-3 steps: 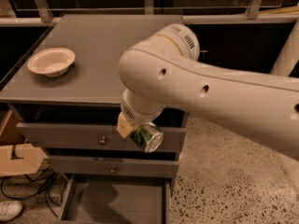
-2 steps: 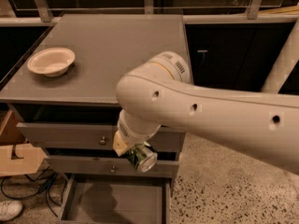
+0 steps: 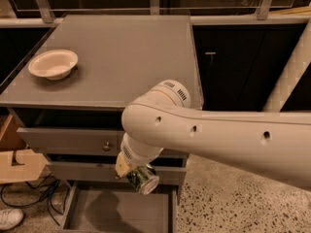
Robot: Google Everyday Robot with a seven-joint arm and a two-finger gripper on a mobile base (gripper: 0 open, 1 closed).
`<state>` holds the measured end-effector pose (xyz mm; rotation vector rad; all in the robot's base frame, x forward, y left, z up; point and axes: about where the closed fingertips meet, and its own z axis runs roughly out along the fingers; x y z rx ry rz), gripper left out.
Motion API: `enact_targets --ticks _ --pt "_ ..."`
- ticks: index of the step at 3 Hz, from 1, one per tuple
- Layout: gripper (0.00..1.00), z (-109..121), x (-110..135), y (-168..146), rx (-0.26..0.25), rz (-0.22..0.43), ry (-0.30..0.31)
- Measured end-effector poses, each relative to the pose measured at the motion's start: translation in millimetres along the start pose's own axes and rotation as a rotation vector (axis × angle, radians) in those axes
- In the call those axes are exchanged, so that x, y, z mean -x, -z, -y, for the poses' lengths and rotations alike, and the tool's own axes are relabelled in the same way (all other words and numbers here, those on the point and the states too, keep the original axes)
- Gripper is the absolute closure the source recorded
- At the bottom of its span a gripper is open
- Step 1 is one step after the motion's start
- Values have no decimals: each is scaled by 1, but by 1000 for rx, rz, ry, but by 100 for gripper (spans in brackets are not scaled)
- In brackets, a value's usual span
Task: Place green can into bottom drawer
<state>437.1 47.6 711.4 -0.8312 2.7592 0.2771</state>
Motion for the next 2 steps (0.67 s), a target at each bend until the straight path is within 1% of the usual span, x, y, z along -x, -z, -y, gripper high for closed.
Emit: enact_targets --ticks 1,2 --pt "100 -5 -7 -10 8 -12 -28" --pt "100 -7 -18 -44 5 -25 -90"
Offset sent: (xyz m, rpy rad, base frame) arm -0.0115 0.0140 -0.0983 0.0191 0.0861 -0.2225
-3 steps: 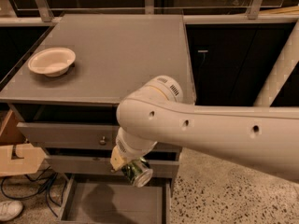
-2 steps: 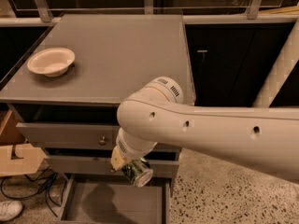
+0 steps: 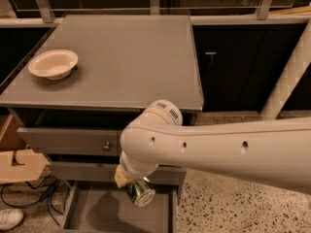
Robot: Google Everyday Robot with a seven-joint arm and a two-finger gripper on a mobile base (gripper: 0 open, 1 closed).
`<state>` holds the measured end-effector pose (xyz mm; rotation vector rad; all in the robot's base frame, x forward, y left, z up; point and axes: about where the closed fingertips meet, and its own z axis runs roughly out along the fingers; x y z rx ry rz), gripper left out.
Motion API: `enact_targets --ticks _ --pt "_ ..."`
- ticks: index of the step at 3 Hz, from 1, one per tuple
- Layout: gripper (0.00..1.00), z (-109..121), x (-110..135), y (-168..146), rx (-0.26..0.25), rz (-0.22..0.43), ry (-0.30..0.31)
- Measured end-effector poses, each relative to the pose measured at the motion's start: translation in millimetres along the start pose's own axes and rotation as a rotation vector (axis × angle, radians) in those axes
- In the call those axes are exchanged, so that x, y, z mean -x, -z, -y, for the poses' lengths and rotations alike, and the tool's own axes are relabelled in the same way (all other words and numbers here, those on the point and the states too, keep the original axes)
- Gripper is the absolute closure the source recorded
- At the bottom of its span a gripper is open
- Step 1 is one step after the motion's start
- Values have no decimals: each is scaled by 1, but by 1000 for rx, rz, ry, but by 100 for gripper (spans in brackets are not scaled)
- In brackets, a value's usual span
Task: Place green can into bottom drawer
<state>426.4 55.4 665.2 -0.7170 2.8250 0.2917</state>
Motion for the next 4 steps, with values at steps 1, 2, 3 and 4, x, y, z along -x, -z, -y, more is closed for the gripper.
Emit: enact_targets --ticks 1,2,3,4 --pt "100 6 -6 -30 -12 2 -96" --pt "100 6 -6 -30 -12 2 -96" --pt "100 3 -16 -55 36 -38 -140" --pt "100 4 -27 -105 84 -96 -206"
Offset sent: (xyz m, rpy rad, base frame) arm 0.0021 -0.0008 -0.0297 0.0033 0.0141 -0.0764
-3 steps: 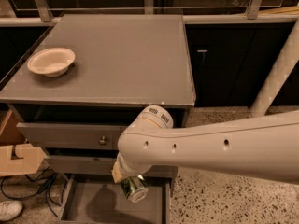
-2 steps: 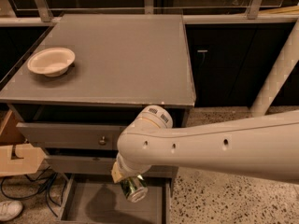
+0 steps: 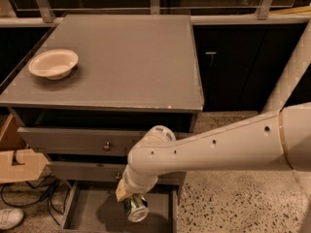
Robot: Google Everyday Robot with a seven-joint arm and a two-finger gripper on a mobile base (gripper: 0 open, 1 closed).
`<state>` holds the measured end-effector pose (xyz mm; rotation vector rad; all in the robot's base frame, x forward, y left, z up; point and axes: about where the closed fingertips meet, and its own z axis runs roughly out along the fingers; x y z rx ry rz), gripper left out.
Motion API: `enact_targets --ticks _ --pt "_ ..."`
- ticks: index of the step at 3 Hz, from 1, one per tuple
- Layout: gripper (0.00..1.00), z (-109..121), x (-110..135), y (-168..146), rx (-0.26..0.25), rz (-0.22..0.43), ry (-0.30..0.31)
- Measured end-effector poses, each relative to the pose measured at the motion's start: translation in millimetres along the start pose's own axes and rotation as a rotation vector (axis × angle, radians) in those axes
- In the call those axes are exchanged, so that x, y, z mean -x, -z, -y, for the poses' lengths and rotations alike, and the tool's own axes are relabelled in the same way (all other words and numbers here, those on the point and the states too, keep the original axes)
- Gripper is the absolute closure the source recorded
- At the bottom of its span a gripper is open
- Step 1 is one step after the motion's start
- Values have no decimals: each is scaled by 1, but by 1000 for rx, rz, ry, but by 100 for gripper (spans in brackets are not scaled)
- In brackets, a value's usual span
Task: Place green can into bottom drawer
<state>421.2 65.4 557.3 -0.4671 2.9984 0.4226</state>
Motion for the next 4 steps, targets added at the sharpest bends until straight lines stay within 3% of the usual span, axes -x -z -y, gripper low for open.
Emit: enact_targets --ticks 1,2,3,4 --pt "100 5 1 -33 7 -19 -37" --pt "100 6 0 -38 8 -23 -46" --pt "100 13 -3 -56 -13 -9 -117" --pt "100 35 5 -72 -20 48 -206"
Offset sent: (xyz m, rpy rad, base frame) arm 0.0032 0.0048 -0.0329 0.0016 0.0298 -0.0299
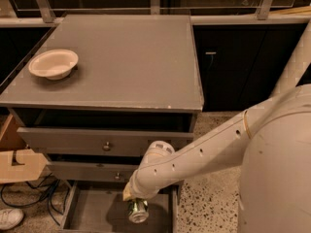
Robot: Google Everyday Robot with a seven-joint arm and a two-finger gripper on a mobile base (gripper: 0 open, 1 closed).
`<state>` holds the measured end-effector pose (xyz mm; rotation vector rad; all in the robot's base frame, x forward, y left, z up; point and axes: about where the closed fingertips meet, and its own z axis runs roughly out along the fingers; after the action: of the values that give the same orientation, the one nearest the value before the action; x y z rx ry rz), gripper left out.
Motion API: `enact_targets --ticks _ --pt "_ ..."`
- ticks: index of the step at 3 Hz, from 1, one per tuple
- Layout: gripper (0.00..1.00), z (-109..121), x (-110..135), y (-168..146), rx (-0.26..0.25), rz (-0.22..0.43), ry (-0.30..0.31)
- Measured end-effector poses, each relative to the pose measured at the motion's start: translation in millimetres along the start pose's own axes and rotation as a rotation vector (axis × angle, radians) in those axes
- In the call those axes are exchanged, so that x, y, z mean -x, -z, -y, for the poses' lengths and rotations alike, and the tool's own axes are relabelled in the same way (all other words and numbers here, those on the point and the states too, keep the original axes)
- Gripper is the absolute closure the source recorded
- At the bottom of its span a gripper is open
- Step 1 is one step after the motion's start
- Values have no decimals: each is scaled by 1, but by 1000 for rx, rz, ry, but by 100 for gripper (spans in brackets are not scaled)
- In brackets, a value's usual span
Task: Place green can into bottom drawer
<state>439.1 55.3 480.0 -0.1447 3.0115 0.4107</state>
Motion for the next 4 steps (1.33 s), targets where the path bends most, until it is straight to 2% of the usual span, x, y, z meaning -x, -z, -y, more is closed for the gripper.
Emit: enact_targets --ticks 1,2,3,4 --pt "100 16 9 -10 2 40 -100" --pt "100 16 8 -10 2 39 -103" --pt "100 17 7 -54 40 -18 -124" --pt "100 17 6 -55 40 -20 -99"
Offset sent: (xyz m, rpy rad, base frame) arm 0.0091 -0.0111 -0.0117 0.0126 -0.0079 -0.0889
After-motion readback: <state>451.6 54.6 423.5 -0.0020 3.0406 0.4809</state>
